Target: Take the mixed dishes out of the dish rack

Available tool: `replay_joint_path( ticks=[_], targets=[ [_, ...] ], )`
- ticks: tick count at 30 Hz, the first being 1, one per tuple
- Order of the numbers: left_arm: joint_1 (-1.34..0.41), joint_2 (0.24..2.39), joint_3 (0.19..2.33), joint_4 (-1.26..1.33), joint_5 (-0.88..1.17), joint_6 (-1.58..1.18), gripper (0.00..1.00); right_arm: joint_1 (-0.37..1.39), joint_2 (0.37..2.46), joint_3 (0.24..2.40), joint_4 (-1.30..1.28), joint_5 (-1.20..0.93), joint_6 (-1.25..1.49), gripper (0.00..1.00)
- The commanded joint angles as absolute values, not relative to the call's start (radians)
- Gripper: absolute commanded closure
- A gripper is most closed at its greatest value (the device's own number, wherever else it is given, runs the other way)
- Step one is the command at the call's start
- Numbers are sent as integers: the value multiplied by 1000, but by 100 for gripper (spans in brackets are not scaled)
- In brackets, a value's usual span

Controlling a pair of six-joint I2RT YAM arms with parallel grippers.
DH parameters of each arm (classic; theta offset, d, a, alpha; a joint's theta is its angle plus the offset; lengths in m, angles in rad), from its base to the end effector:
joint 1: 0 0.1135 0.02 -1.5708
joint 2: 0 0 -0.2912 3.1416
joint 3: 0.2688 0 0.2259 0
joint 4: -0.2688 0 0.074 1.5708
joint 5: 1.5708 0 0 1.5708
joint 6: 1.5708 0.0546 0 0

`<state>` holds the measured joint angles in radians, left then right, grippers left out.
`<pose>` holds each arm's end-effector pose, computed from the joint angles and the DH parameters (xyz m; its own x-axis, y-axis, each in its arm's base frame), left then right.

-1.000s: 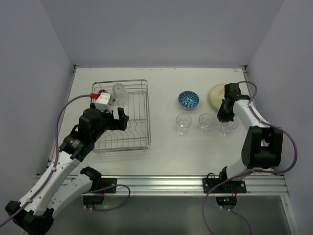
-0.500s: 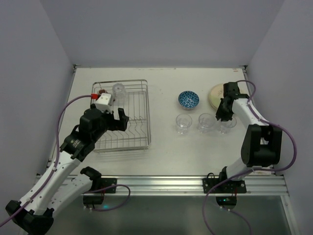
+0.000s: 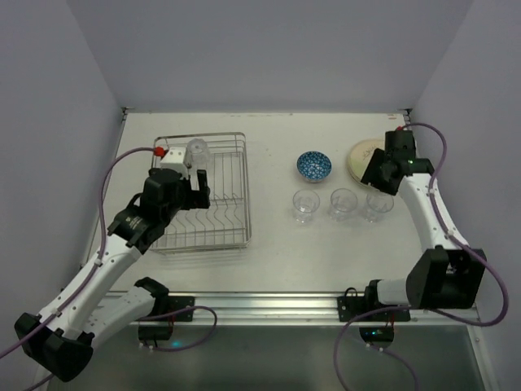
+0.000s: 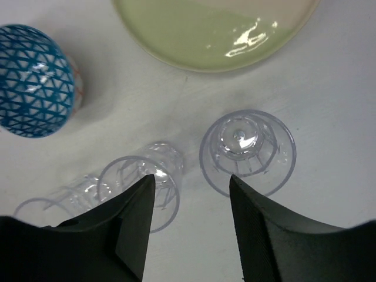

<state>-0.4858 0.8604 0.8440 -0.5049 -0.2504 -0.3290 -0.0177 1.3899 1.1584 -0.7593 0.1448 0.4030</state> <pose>0.1468 -0.0622 0.3275 -0.5015 -0.0892 -0.8605 0.1060 0.9809 -0.1634 0.2633 -0.0125 0.3013 -0.7314 0.4011 -0.5515 0.4168 0.9030 0.1039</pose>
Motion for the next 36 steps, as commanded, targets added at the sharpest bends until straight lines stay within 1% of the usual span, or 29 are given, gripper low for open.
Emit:
replay_joint_path(
  ticks=[1, 2, 3, 4, 5, 6, 7, 8, 9, 12, 14, 18, 21, 25, 30, 36],
  targets=[
    [-491, 902, 968, -552, -405, -422, 0, -11, 1235, 1226, -761, 172, 394, 43],
    [-491, 911, 986, -563, -405, -432, 0, -8, 1159, 1217, -738, 131, 376, 43],
    [-491, 922, 1018, -566, -402, -451, 0, -8, 1113, 1174, -660, 88, 370, 43],
    [-491, 940, 1034, -563, -402, -460, 0, -8, 1061, 1143, -608, 25, 367, 39],
    [-491, 949, 1046, -551, -399, -465, 0, -8, 955, 1102, -551, -112, 382, 36],
    [-491, 963, 1060, -545, -393, -462, 0, -8, 906, 1022, -438, -177, 399, 29],
    [-491, 1000, 1096, -542, -393, -463, 0, -8, 864, 988, -387, -236, 419, 12],
    [-489, 1024, 1121, -545, -399, -465, 0, -8, 801, 956, -344, -291, 457, 7],
    [-489, 1085, 1149, -551, -423, -469, 0, -8, 784, 921, -281, -386, 472, 2],
    [-482, 1213, 1248, -557, -472, -462, 0, -8, 776, 926, -282, -475, 508, 1],
    [-462, 1274, 1321, -558, -483, -462, 0, -8, 781, 939, -305, -497, 509, 1],
    [-349, 1443, 1425, -563, -402, -466, 0, -8, 778, 921, -328, -554, 511, 1],
    [-312, 1544, 1502, -560, -370, -446, 0, -8, 753, 878, -304, -613, 526, 1],
    [-302, 1673, 1595, -565, -367, -422, 0, -8, 716, 824, -267, -617, 546, 1],
    [-269, 1839, 1702, -592, -344, -402, 0, -8, 716, 831, -279, -629, 541, 1],
    [-236, 1948, 1782, -635, -319, -364, 0, -8, 716, 825, -268, -658, 551, 1]
  ],
)
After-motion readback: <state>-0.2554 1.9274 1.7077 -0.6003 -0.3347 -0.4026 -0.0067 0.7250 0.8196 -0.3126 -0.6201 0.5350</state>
